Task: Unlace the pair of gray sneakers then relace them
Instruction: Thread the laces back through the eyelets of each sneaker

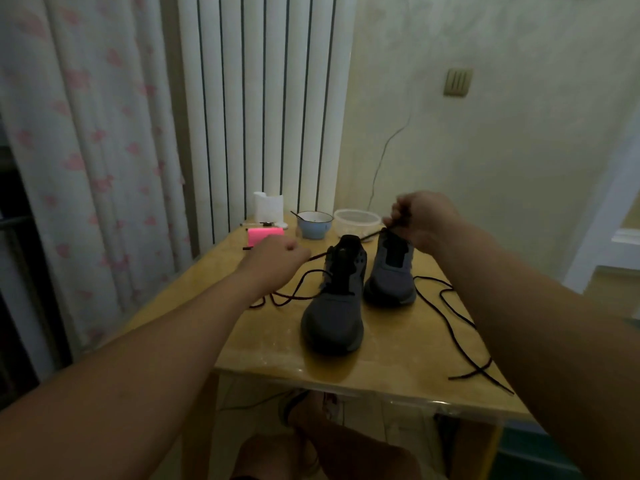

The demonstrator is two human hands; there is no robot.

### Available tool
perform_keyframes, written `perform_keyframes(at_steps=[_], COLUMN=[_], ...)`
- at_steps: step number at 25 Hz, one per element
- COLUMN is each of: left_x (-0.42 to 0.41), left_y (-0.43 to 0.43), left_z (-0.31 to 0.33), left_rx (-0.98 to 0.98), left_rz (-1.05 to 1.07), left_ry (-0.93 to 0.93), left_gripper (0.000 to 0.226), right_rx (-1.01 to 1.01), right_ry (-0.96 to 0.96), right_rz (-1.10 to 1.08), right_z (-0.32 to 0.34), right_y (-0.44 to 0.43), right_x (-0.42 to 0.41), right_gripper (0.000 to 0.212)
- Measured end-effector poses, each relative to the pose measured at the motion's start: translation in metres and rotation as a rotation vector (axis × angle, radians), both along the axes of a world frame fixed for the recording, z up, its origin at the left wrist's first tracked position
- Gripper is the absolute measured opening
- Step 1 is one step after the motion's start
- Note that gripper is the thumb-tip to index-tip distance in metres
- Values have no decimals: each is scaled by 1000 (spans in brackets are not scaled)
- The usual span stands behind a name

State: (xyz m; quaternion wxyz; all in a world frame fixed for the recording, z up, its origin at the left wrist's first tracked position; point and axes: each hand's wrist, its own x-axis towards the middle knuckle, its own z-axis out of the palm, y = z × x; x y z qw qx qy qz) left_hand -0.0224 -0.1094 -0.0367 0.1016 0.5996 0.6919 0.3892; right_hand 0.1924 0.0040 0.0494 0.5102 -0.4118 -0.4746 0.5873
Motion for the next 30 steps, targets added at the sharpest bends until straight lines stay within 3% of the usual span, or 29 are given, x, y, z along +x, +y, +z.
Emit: perform_keyframes(at_steps=[3, 6, 8, 10, 12, 16, 20, 24, 27, 30], left_x=[-32, -40, -32, -14, 10, 41, 45, 47, 42, 34], left_y=[2, 6, 12, 22, 34, 63, 77, 81, 83, 80], left_z=[-31, -57, -71, -74, -58, -22, -17, -12, -9, -12], left_rx=[-175, -295, -162, 154, 329, 200, 110, 32, 2, 35], left_rz=[166, 215, 184, 139, -22, -320, -456, -510, -416, -293], left_ry=[214, 258, 254, 251, 170, 174, 167, 240, 272, 172], left_gripper=[39, 36, 25, 15, 12, 23, 28, 25, 12, 15], right_rx=[-56, -31, 1, 42, 105, 185, 212, 198, 203, 233], right_ry=[-212, -413, -547, -626, -636, -583, -528, -489, -498, -550], right_rz=[-109, -111, -21, 54, 151, 394, 344, 315, 430, 389], right_z=[-52, -92, -110, -117, -113, -87, -76, -80, -91, -107], right_y=[19, 29, 30, 18, 3, -23, -26, -20, -13, -6], right_x=[21, 43, 44, 34, 18, -9, -12, -8, -2, 8], right_gripper=[20, 22, 26, 25, 31, 75, 40, 46, 59, 42])
